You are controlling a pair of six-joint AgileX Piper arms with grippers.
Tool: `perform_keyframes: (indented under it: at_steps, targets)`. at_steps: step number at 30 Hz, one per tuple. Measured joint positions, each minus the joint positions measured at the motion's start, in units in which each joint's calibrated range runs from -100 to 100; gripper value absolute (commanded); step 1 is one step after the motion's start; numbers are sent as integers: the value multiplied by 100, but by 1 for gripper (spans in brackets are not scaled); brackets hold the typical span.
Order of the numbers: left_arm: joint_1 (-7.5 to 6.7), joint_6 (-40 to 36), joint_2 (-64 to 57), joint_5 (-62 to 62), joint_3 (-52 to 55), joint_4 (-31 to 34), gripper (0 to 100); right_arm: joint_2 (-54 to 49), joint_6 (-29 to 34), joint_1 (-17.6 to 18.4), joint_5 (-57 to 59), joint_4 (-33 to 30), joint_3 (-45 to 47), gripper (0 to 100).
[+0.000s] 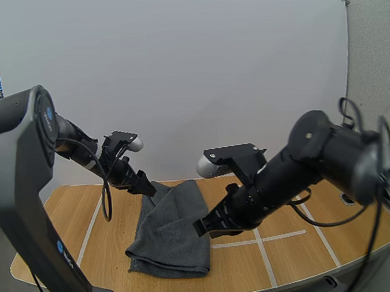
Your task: Fold the towel
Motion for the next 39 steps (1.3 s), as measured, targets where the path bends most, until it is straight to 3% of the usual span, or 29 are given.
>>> perform_keyframes:
  at_steps: [5,11,15,19,28,39]
  targets:
    - [-8,-98,649,-39,-487,-108,100,739,-402,0,-256,212,0,0]
    - [-144,-177,1176,-160,-852,-108,100,1327,-717,0,-530,312,0,0]
    - [-395,-286,1459,-688,-1017,34,100,1757,-905,0,-632,366,0,0]
    - [-521,-409,1599,-1040,-1197,99,100,2120,-1003,122,-718,377,0,0]
    - [-529,-615,1933,-1009,-1323,329,100,2219,-971,688,-1156,251,0,0]
    - [-585,-656,1976,-797,-1352,317,100,2365,-916,722,-1823,-17,302,0]
